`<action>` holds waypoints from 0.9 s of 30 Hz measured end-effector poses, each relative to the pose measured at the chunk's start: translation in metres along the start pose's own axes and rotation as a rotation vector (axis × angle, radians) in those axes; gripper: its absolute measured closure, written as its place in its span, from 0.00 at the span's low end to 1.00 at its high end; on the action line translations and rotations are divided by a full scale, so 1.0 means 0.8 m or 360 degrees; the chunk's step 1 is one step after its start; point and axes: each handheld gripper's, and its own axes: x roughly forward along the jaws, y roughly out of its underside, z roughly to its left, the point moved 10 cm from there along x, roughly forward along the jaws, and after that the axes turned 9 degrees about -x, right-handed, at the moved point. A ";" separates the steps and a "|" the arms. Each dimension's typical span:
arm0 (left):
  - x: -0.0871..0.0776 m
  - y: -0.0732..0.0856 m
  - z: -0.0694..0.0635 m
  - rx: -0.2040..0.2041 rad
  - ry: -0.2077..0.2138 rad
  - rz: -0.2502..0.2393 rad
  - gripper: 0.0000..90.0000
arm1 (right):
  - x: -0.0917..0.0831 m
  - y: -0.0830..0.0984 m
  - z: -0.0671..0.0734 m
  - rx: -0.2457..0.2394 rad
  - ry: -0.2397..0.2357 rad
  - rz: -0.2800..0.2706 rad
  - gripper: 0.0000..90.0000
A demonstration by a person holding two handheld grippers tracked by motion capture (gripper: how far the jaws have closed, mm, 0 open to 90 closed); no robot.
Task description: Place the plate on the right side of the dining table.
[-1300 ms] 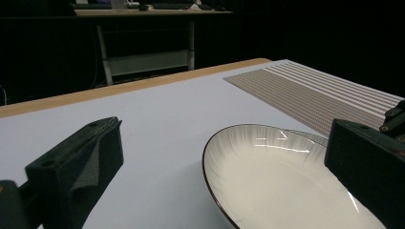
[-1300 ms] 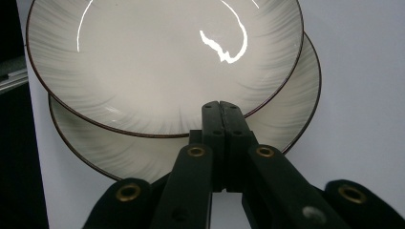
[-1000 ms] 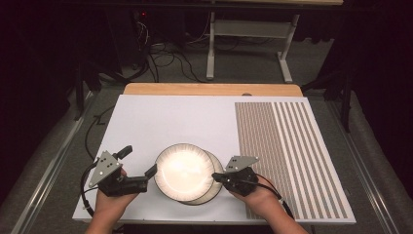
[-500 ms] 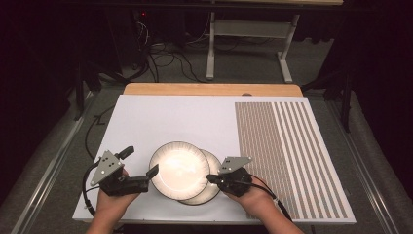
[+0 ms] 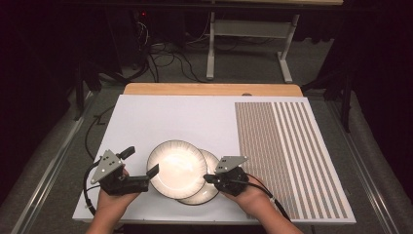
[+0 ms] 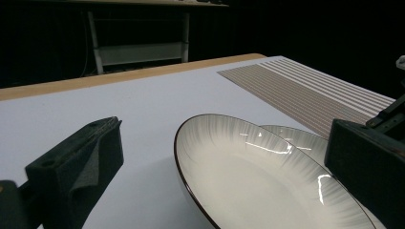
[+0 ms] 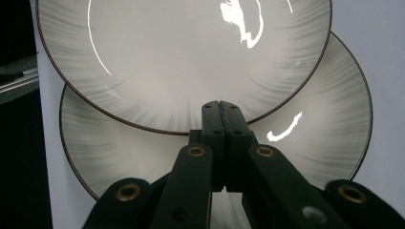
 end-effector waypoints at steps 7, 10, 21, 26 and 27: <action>0.009 0.012 0.003 -0.0055 0.0008 0.0079 0.00 | 0.001 -0.001 0.000 0.0004 0.0001 -0.0008 1.00; 0.013 0.017 0.007 -0.0091 -0.0005 0.0116 0.00 | 0.001 0.000 -0.001 -0.0005 0.0002 -0.0003 1.00; 0.033 0.051 0.005 -0.0213 0.0088 0.0361 0.00 | 0.001 0.001 -0.001 -0.0011 0.0008 0.0002 1.00; 0.038 0.062 0.003 -0.0242 0.0095 0.0450 0.02 | 0.001 0.001 -0.001 -0.0014 0.0006 0.0013 1.00; 0.039 0.065 0.002 -0.0264 0.0116 0.0470 0.03 | 0.001 0.001 -0.001 -0.0016 0.0006 0.0012 1.00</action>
